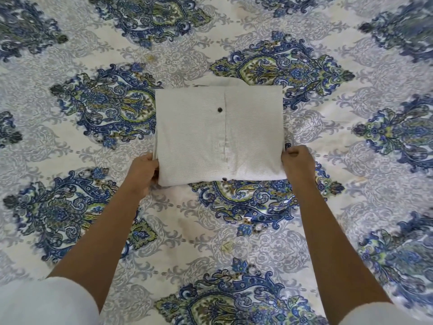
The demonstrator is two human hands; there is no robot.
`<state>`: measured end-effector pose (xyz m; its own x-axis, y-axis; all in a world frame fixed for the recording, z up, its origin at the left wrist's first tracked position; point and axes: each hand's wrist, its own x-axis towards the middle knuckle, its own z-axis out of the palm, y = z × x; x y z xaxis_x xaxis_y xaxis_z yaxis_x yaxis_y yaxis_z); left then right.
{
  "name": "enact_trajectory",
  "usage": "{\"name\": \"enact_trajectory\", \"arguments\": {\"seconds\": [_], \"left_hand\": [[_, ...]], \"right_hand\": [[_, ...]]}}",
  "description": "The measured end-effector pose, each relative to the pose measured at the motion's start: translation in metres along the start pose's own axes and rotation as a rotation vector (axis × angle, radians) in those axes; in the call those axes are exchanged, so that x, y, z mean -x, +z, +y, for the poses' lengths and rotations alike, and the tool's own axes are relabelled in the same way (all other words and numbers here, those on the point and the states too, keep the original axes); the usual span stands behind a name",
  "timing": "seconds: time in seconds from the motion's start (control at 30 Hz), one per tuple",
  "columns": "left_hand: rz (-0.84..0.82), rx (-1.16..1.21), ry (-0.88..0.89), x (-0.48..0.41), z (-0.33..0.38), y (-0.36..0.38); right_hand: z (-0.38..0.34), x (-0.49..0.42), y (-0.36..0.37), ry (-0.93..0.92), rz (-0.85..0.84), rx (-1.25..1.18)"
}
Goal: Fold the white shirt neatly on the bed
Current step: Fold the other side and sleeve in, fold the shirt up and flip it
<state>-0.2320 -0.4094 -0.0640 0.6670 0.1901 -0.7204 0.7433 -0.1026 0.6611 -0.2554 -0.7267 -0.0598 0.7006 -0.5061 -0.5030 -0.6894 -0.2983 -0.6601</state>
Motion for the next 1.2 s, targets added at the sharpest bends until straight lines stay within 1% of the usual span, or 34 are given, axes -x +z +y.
{"name": "enact_trajectory", "arguments": {"seconds": [0.03, 0.07, 0.1, 0.17, 0.27, 0.33, 0.4, 0.43, 0.53, 0.63, 0.67, 0.7, 0.73, 0.77, 0.8, 0.83, 0.87, 0.9, 0.93, 0.97, 1.0, 1.03, 1.1, 1.2], "left_hand": [[-0.033, 0.023, -0.012, 0.0, -0.001, -0.002], [-0.061, 0.025, -0.023, -0.001, -0.004, -0.004], [-0.074, 0.015, -0.037, -0.001, -0.007, -0.005], [-0.067, -0.014, -0.076, -0.001, -0.01, -0.003], [-0.052, 0.006, -0.097, 0.003, -0.007, 0.001], [-0.065, 0.094, -0.077, 0.008, -0.004, 0.003], [-0.039, 0.192, -0.059, 0.014, -0.004, 0.005], [-0.026, 0.179, -0.038, 0.017, -0.003, 0.006], [-0.018, -0.04, 0.077, 0.02, -0.011, 0.008], [0.04, 0.016, 0.068, 0.011, -0.016, 0.005], [0.067, 0.008, 0.068, 0.008, -0.015, 0.005], [0.096, -0.051, 0.075, 0.006, -0.014, 0.006], [0.127, -0.166, 0.103, 0.007, -0.013, 0.007], [0.184, -0.323, 0.149, 0.01, -0.011, 0.009], [0.274, -0.484, 0.214, 0.015, -0.01, 0.013], [0.367, -0.624, 0.326, 0.021, -0.009, 0.019], [0.435, -0.749, 0.49, 0.028, -0.006, 0.027], [0.446, -0.85, 0.669, 0.032, -0.005, 0.036], [0.411, -0.938, 0.821, 0.034, -0.004, 0.048], [0.358, -1.009, 0.931, 0.032, -0.004, 0.058], [0.317, -1.063, 0.996, 0.03, -0.002, 0.069], [0.292, -1.098, 1.02, 0.027, 0.0, 0.078], [0.29, -1.126, 1.005, 0.024, 0.007, 0.094], [0.286, -1.104, 0.887, 0.022, 0.015, 0.114]], "right_hand": [[0.001, 0.005, -0.001, -0.055, 0.059, -0.046], [0.002, 0.009, -0.002, -0.079, 0.08, -0.086], [0.004, 0.012, -0.001, -0.077, 0.082, -0.078], [0.007, 0.012, 0.003, -0.018, 0.056, -0.004], [0.008, 0.007, 0.006, 0.118, 0.058, -0.166], [0.008, 0.006, 0.003, 0.124, 0.056, -0.188], [0.007, 0.01, -0.001, 0.088, 0.013, -0.187], [0.006, 0.011, -0.002, 0.084, -0.026, -0.178], [0.006, 0.01, -0.003, 0.062, -0.169, -0.096], [0.009, 0.003, 0.0, 0.113, -0.169, -0.186], [0.009, 0.002, 0.001, 0.122, -0.153, -0.169], [0.009, 0.002, 0.003, 0.112, -0.121, -0.087], [0.007, 0.003, 0.005, 0.086, -0.056, 0.051], [0.005, 0.005, 0.007, 0.051, 0.055, 0.2], [0.0, 0.011, 0.008, -0.009, 0.179, 0.315], [-0.005, 0.017, 0.011, -0.1, 0.269, 0.372], [-0.012, 0.024, 0.016, -0.225, 0.311, 0.387], [-0.016, 0.03, 0.025, -0.36, 0.3, 0.388], [-0.019, 0.036, 0.035, -0.483, 0.247, 0.393], [-0.022, 0.042, 0.045, -0.57, 0.184, 0.401], [-0.024, 0.045, 0.054, -0.61, 0.129, 0.406], [-0.026, 0.047, 0.062, -0.594, 0.084, 0.398], [-0.031, 0.047, 0.071, -0.479, 0.029, 0.36], [-0.033, 0.046, 0.075, -0.367, 0.004, 0.321]]}}
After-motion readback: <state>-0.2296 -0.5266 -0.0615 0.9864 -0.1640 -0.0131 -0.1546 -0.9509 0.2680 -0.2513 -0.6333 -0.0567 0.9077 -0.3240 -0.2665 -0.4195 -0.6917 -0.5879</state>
